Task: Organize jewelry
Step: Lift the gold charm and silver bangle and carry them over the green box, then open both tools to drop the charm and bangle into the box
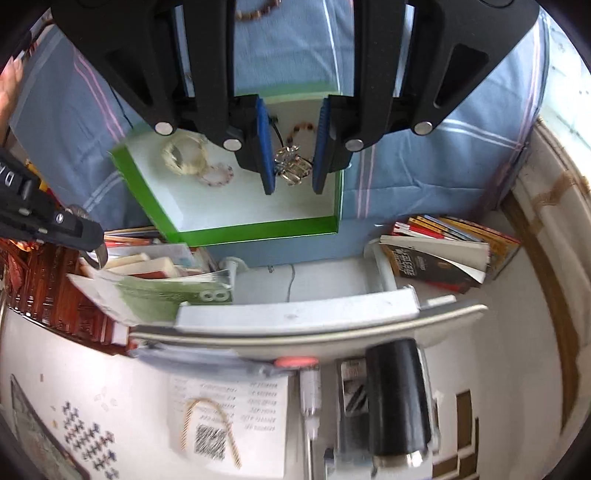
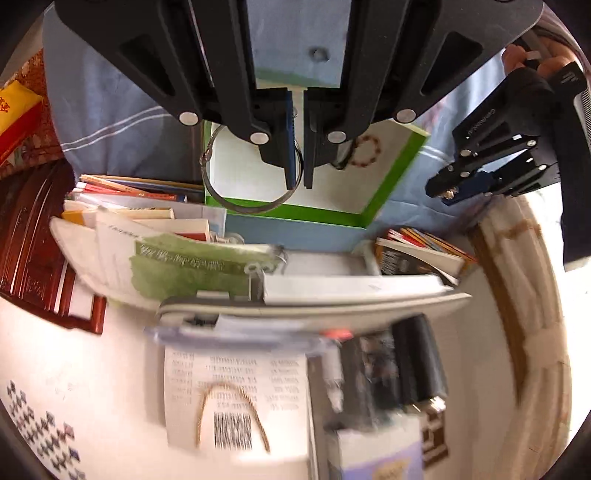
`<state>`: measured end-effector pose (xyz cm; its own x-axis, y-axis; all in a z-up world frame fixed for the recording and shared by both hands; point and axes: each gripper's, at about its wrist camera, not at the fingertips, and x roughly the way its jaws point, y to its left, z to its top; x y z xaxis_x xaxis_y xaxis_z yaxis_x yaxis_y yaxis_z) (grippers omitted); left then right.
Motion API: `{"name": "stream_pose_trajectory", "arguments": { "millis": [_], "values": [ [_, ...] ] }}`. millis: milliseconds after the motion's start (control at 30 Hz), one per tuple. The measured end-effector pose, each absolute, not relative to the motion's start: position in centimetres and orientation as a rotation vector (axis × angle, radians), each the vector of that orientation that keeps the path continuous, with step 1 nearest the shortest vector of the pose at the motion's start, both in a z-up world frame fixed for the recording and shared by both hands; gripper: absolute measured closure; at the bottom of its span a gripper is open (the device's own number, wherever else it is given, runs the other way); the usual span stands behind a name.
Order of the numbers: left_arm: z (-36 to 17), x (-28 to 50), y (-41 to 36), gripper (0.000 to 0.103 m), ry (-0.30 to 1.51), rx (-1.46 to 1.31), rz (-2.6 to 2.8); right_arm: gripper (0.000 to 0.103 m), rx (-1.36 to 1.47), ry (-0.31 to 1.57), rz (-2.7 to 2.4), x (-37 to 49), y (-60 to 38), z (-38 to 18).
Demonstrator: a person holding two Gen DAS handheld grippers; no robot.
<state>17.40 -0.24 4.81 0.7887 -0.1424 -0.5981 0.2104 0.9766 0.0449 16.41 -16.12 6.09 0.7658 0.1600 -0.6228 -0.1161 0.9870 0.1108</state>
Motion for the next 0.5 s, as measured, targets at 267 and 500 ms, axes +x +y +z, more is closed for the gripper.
{"name": "stream_pose_trajectory", "arguments": {
  "millis": [267, 500],
  "values": [
    [-3.0, 23.8, -0.3, 0.082, 0.844, 0.056, -0.183, 0.098, 0.143, 0.899, 0.124, 22.6, -17.9, -3.0],
    [-3.6, 23.8, -0.4, 0.038, 0.838, 0.063, -0.176, 0.068, 0.195, 0.909, 0.120, 21.6, -19.0, -3.1]
  ]
}}
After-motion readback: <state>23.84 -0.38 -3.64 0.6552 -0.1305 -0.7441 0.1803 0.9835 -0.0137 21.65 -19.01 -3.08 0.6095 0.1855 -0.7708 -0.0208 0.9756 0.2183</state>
